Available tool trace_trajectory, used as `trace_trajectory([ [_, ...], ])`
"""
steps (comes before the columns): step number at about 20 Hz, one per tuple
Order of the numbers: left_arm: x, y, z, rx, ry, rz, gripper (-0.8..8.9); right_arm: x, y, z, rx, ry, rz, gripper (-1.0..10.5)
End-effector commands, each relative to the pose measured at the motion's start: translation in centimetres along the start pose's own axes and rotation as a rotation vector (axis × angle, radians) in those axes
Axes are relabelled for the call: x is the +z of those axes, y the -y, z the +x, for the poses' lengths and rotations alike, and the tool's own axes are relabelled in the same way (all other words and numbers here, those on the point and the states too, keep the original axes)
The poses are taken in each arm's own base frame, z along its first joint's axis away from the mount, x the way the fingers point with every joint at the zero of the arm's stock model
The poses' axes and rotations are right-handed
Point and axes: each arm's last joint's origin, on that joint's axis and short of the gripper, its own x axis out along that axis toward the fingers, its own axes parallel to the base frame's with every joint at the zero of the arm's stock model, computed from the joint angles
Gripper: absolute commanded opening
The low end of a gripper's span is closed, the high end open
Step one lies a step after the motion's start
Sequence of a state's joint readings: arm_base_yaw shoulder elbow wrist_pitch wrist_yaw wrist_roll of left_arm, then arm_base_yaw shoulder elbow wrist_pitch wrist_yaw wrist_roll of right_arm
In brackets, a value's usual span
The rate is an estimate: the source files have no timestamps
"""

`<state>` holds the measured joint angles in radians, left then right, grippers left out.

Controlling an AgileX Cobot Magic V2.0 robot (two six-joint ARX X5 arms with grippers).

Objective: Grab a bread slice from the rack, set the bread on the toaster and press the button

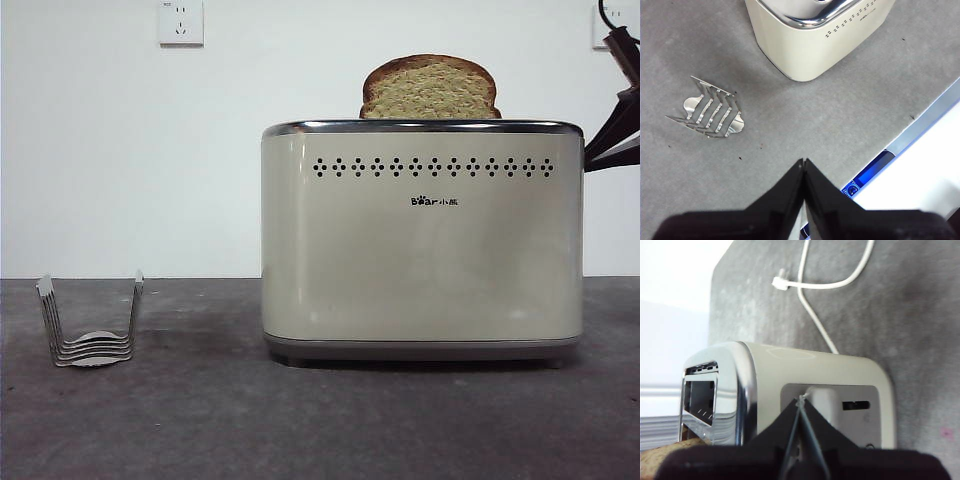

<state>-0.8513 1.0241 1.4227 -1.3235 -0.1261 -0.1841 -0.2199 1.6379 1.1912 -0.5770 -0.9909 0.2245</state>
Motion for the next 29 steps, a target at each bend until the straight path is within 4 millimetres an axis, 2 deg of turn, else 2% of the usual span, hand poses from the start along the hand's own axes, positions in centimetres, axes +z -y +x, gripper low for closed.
trace_trajectory([
  [1,0.0,0.0,0.1,0.005,0.0,-0.007,-0.08,0.0,0.4,0.7,0.008,-0.022,0.011,-0.1],
  [9,0.0,0.0,0.2,0.007,-0.005,-0.006,-0.08,0.0,0.9,1.0,-0.016,-0.028,0.029,-0.1],
  [20,0.0,0.0,0.2,0.006,-0.005,-0.006,-0.08,-0.6,3.4,2.4,-0.081,-0.105,0.11,-0.1],
  [29,0.1,0.0,0.3,0.006,-0.007,-0.006,-0.08,-1.2,6.4,4.7,-0.097,-0.187,0.172,-0.1],
])
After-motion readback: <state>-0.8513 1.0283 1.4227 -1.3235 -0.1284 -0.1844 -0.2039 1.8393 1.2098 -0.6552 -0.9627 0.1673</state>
